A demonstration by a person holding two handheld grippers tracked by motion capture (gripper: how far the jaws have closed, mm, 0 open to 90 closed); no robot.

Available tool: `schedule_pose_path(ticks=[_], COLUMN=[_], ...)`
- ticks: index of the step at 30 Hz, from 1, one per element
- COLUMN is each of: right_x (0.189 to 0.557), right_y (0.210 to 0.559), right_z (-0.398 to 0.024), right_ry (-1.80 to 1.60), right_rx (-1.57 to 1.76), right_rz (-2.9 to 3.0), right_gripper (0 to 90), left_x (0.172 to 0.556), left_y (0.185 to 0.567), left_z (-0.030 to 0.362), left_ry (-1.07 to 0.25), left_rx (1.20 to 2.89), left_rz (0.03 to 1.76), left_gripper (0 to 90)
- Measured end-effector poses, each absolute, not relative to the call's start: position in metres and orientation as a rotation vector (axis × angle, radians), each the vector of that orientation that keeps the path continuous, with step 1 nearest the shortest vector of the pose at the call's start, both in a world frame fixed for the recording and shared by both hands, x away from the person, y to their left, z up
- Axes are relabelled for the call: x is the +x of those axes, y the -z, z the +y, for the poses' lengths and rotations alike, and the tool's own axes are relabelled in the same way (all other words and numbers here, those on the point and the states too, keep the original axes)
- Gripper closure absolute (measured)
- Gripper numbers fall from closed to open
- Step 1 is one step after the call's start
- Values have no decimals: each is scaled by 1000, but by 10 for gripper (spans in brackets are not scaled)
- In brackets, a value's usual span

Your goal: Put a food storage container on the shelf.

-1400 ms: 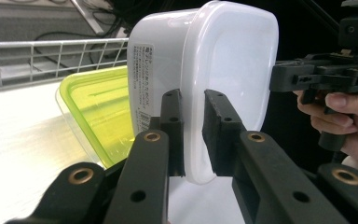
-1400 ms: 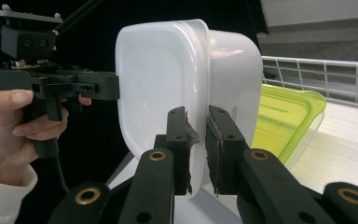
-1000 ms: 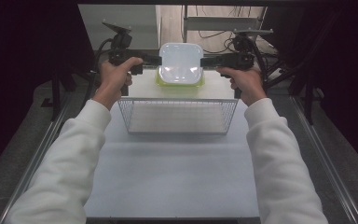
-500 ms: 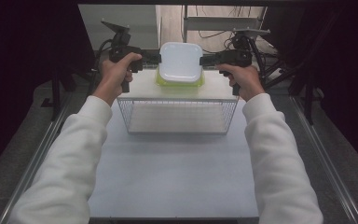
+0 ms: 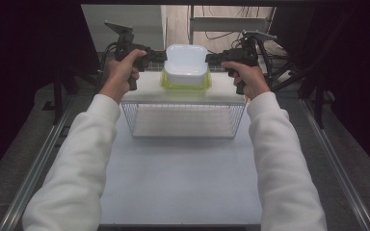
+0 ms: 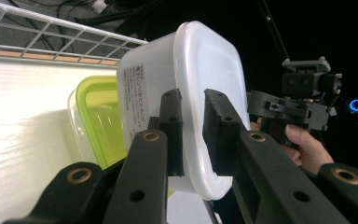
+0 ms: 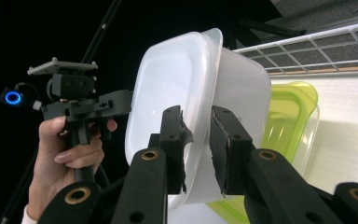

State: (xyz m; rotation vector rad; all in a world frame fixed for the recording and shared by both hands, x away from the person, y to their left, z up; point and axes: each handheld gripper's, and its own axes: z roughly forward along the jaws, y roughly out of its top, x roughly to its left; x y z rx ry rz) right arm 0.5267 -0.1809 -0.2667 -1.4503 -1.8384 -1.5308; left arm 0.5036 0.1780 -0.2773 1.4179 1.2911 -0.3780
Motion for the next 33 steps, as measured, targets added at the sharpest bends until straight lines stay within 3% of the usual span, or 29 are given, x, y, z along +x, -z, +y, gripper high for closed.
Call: schedule_pose_path(ticks=[18, 24, 33], right_x=[532, 529, 508], right_y=[274, 269, 254], right_z=[-180, -178, -186], right_ry=[1536, 1591, 1661], right_rx=[-1508, -1513, -1471], right_rz=[-1785, -1809, -2057], right_gripper=[721, 588, 483], left_x=[507, 503, 478], left_y=[284, 281, 270], left_z=[178, 182, 185], left_ry=[379, 234, 170], left_rx=[1402, 1484, 1523], left_rz=[1303, 1296, 1175], left_gripper=[755, 531, 394])
